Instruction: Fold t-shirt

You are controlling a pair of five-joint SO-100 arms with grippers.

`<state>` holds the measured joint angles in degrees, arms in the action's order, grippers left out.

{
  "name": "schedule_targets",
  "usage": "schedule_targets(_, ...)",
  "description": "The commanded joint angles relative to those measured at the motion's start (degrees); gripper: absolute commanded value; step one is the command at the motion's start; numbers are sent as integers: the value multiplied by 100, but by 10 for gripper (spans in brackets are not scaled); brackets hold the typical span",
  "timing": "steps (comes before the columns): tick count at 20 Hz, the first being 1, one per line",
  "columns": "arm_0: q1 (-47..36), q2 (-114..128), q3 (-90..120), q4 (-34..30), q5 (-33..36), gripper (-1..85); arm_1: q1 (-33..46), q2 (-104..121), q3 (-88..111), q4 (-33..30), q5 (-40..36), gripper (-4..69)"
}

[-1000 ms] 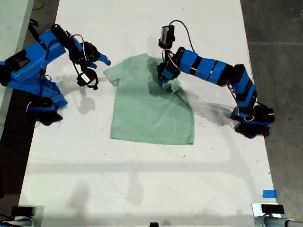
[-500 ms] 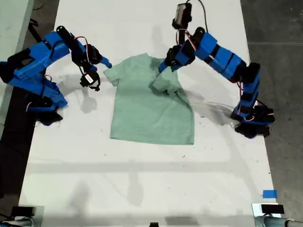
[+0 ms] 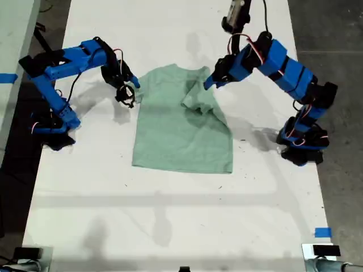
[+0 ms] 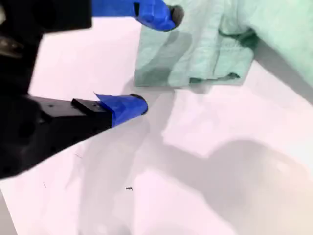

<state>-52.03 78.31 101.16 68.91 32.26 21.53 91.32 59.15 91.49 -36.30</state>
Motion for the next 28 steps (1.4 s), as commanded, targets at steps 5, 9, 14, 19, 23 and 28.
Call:
schedule_targets(5,-404,-2382,-2839,1345,185,92,-571,1028,448,-70,369,140)
schedule_targets(9,-220,-2294,-3217,1635,132,39,-589,1705,1143,-237,527,132)
schedule_targets(14,53,-976,-3173,1644,-141,28,-589,2479,2083,-492,738,123)
schedule_targets(19,598,-123,-3612,1441,53,20,-589,2936,2760,-624,888,121)
schedule_targets(23,1450,-290,-3797,756,-53,26,-615,2944,2900,-694,949,120)
schedule_targets(28,1951,-1644,-4474,-369,-369,27,-747,2971,3015,-738,1081,117)
